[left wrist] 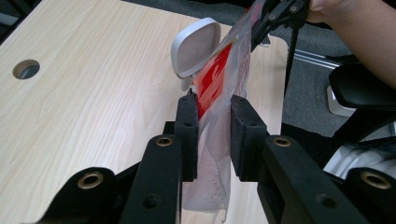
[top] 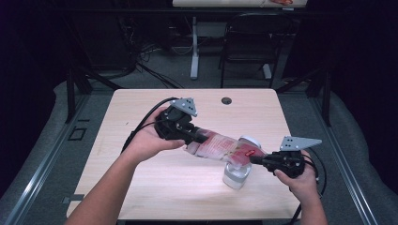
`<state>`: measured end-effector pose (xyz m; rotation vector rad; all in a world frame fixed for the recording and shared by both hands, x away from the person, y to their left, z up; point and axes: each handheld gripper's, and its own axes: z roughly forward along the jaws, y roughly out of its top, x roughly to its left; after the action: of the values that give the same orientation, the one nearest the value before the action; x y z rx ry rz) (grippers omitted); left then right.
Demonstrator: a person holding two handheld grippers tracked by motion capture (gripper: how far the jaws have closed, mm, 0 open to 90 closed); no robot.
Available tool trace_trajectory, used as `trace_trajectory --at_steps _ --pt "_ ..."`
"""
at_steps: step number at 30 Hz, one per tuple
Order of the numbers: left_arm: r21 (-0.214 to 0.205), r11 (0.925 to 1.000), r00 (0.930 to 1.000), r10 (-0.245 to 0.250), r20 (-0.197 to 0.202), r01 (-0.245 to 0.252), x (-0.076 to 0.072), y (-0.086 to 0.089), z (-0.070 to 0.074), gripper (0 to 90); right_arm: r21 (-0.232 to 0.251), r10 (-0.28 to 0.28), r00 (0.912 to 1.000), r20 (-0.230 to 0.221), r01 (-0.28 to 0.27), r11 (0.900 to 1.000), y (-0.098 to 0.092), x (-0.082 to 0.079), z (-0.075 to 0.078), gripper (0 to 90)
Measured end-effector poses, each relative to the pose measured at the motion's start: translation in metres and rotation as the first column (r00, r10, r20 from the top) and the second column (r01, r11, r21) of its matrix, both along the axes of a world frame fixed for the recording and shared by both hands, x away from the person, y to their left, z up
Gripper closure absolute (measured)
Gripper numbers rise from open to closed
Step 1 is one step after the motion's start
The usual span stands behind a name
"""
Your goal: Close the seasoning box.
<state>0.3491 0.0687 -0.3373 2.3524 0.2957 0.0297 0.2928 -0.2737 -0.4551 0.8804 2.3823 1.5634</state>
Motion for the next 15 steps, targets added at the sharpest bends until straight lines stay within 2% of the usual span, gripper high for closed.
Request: trace_trajectory --at_steps 15 --pt "-0.006 0.9999 0.9996 0.013 -0.025 -0.013 0.003 0.012 -0.017 74.5 0.004 -0.012 0.9997 0.022 0.012 0.9999 0.003 -0.002 0.002 88.5"
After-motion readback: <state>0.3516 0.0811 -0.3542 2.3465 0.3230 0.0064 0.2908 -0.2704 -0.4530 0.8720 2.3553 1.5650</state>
